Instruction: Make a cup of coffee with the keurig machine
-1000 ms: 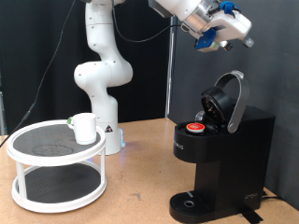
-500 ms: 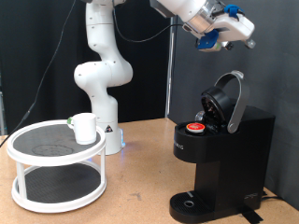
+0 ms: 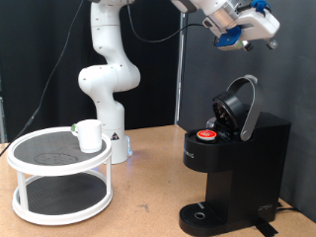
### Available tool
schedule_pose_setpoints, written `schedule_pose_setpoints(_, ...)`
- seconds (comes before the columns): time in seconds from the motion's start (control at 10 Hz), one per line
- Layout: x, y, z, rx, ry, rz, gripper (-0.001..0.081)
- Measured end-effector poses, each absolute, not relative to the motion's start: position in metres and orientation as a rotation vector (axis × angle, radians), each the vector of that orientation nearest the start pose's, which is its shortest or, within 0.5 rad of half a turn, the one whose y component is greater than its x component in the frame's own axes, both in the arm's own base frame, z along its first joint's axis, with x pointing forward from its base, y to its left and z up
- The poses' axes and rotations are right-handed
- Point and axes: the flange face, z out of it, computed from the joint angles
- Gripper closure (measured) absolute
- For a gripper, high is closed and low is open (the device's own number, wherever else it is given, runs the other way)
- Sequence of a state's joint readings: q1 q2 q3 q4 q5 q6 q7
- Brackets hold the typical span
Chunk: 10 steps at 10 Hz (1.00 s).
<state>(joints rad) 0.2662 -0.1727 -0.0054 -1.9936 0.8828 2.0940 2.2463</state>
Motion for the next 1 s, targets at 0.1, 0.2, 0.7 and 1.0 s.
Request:
schedule_pose_setpoints(0.1,0.51,0.18,0.581,-0.965,2.297,0.917,0.0072)
schedule_pose_setpoints(0.2,0.511,0.184,0.58,-0.963,2.303,0.912,0.0072)
schedule_pose_setpoints(0.7,0.514,0.196,0.574,-0.977,2.311,0.909,0.0072)
schedule_pose_setpoints(1.0,0.516,0.198,0.565,-0.996,2.345,0.891,0.018)
